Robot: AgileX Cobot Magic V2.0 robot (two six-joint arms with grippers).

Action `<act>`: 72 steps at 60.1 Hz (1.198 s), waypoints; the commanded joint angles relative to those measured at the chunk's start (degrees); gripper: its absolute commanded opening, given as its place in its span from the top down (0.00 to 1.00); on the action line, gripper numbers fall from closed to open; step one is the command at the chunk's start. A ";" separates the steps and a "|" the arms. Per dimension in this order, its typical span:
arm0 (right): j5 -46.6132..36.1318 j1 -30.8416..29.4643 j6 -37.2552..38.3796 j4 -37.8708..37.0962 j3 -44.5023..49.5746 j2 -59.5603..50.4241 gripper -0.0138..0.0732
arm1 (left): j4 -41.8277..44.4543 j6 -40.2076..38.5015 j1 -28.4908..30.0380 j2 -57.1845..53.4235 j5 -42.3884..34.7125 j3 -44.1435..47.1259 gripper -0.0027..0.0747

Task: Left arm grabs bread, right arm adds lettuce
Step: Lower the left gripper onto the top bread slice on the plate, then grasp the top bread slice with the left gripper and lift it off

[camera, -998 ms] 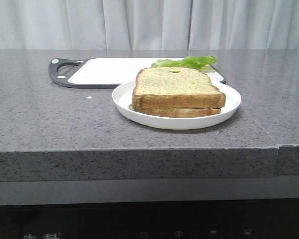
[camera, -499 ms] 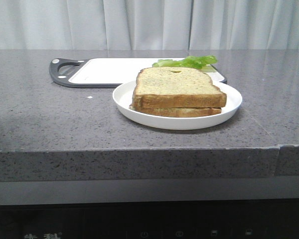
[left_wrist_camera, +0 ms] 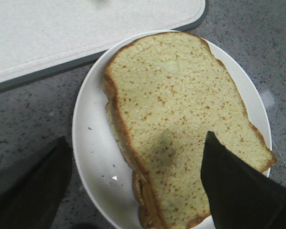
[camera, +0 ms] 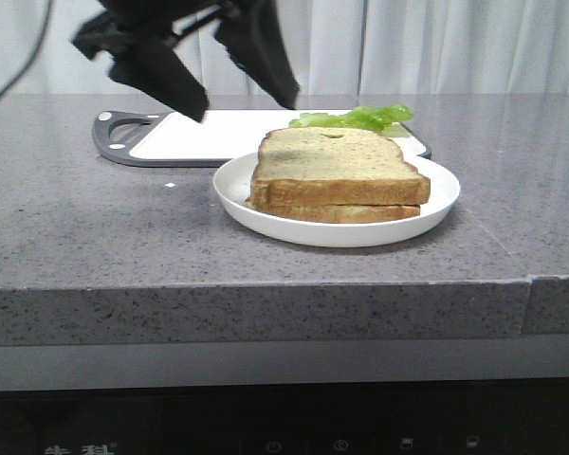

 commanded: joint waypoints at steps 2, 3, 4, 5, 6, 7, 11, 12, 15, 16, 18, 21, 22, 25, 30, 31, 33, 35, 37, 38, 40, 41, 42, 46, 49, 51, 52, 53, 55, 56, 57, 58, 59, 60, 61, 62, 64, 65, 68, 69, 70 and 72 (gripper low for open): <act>-3.95 -0.16 -0.54 -0.37 -1.98 0.74 0.21 | -2.23 -0.51 -1.17 0.79 -1.05 -4.82 0.26; -3.95 -0.16 -0.54 -0.37 -1.98 0.74 0.21 | -2.36 -0.51 -1.28 1.12 -0.88 -5.11 0.26; -3.95 -0.16 -0.54 -0.37 -1.98 0.74 0.21 | -2.37 -0.51 -1.44 1.60 -0.77 -5.51 0.26; -3.95 -0.16 -0.54 -0.43 -1.98 0.74 0.21 | -2.37 -0.51 -1.56 1.89 -0.64 -5.81 0.26; -3.95 -0.16 -0.54 -0.43 -1.98 0.74 0.21 | -2.37 -0.51 -1.57 2.38 -0.47 -6.19 0.26; -3.95 -0.16 -0.54 -0.48 -1.98 0.74 0.21 | -2.37 -0.51 -1.68 2.66 -0.36 -6.45 0.26; -3.95 -0.16 -0.54 -0.48 -1.98 0.74 0.21 | -2.52 -0.51 -1.72 3.98 0.30 -7.43 0.26; -3.95 -0.16 -0.54 -0.48 -1.98 0.74 0.21 | -2.52 -0.51 -1.72 4.28 0.30 -7.56 0.26; -3.95 -0.16 -0.54 -0.48 -1.98 0.74 0.21 | -2.61 -0.51 -1.72 4.84 0.30 -7.67 0.26; -3.95 -0.16 -0.54 -0.54 -1.98 0.74 0.21 | -2.61 -0.51 -1.72 4.97 0.30 -7.74 0.26; -3.95 -0.16 -0.54 -0.54 -1.98 0.74 0.21 | -2.61 -0.51 -1.72 5.27 0.34 -7.82 0.26; -3.95 -0.16 -0.54 -0.54 -1.98 0.74 0.21 | -2.61 -0.51 -1.72 5.54 0.45 -7.88 0.26; -3.95 -0.16 -0.54 -0.54 -1.98 0.74 0.21 | -2.61 -0.51 -1.72 5.55 0.45 -7.88 0.26; -3.95 -0.16 -0.54 -0.54 -1.98 0.74 0.21 | -2.61 -0.51 -1.72 5.65 0.45 -7.88 0.26; -3.95 -0.16 -0.54 -0.54 -1.98 0.74 0.21 | -2.61 -0.51 -1.72 5.64 0.45 -7.96 0.26; -3.95 -0.16 -0.54 -0.54 -1.98 0.74 0.21 | -2.61 -0.51 -1.72 5.64 0.45 -7.96 0.26; -3.95 -0.16 -0.54 -0.54 -1.98 0.74 0.21 | -2.61 -0.51 -1.72 5.64 0.45 -7.96 0.27; -3.95 -0.16 -0.54 -0.54 -1.98 0.74 0.21 | -2.47 -0.51 -1.72 5.64 0.45 -7.96 0.28; -3.95 -0.16 -0.54 -0.54 -1.98 0.74 0.21 | -2.20 -0.51 -1.72 5.64 0.45 -7.96 0.31; -3.95 -0.16 -0.54 -0.54 -1.98 0.74 0.21 | -2.10 -0.51 -1.72 5.64 0.64 -7.96 0.33; -3.95 -0.16 -0.54 -0.54 -1.98 0.74 0.21 | -1.91 -0.51 -1.72 5.64 0.87 -7.96 0.37; -3.95 -0.16 -0.54 -0.54 -1.98 0.74 0.21 | -1.71 -0.51 -1.72 5.64 0.87 -7.96 0.39; -3.95 -0.16 -0.54 -0.54 -1.98 0.74 0.21 | -1.66 -0.51 -1.72 5.64 1.02 -7.96 0.42; -3.95 -0.16 -0.54 -0.54 -1.98 0.74 0.21 | -1.54 -0.51 -1.72 5.64 1.12 -7.96 0.47; -4.00 -0.16 -0.54 -0.54 -1.98 0.74 0.21 | -1.54 -0.51 -1.72 5.64 1.12 -7.96 0.47; -4.00 -0.16 -0.54 -0.54 -1.98 0.74 0.21 | -1.40 -0.51 -1.72 5.64 1.12 -7.96 0.47; -4.00 -0.16 -0.54 -0.54 -1.98 0.74 0.21 | -1.35 -0.51 -1.72 5.64 1.12 -7.96 0.47; -4.00 -0.16 -0.54 -0.54 -1.98 0.74 0.21 | -1.24 -0.51 -1.72 5.64 1.12 -7.96 0.47; -4.00 -0.16 -0.54 -0.54 -1.98 0.74 0.21 | -1.21 -0.51 -1.72 5.88 1.12 -7.96 0.47; -4.00 -0.16 -0.54 -0.54 -1.98 0.74 0.21 | -1.21 -0.51 -1.72 6.00 1.12 -7.96 0.47; -4.00 -0.16 -0.54 -0.54 -1.98 0.74 0.21 | -1.21 -0.51 -1.72 6.17 1.12 -7.96 0.47; -4.00 -0.16 -0.54 -0.54 -1.98 0.74 0.21 | -1.21 -0.51 -1.72 6.33 1.12 -7.96 0.47; -4.00 -0.16 -0.54 -0.54 -1.98 0.74 0.21 | -1.21 -0.51 -1.72 6.47 1.12 -7.96 0.47; -4.00 -0.16 -0.54 -0.54 -1.98 0.74 0.21 | -1.21 -0.51 -1.72 6.77 1.12 -7.96 0.47; -4.00 -0.16 -0.54 -0.54 -1.98 0.74 0.21 | -1.21 -0.51 -1.72 6.98 1.12 -7.96 0.47; -4.00 -0.16 -0.54 -0.54 -1.98 0.74 0.21 | -1.21 -0.51 -1.72 7.21 1.25 -7.96 0.48; -3.95 -0.16 -0.54 -0.54 -1.98 0.74 0.21 | -1.38 -0.51 -1.72 7.52 1.34 -7.96 0.48; -3.95 -0.16 -0.54 -0.54 -1.98 0.74 0.21 | -1.39 -0.51 -1.72 7.69 1.47 -7.96 0.48; -3.89 -0.16 -0.54 -0.54 -1.98 0.74 0.21 | -1.39 -0.51 -1.72 7.83 1.47 -7.96 0.48; -3.83 -0.16 -0.54 -0.54 -1.98 0.74 0.21 | -1.39 -0.51 -1.72 7.83 1.47 -7.96 0.49; -3.83 -0.16 -0.54 -0.54 -1.98 0.74 0.21 | -1.39 -0.51 -1.72 7.83 1.47 -7.96 0.49; -3.83 -0.16 -0.54 -0.54 -1.98 0.74 0.21 | -1.39 -0.51 -1.72 7.83 1.47 -7.96 0.51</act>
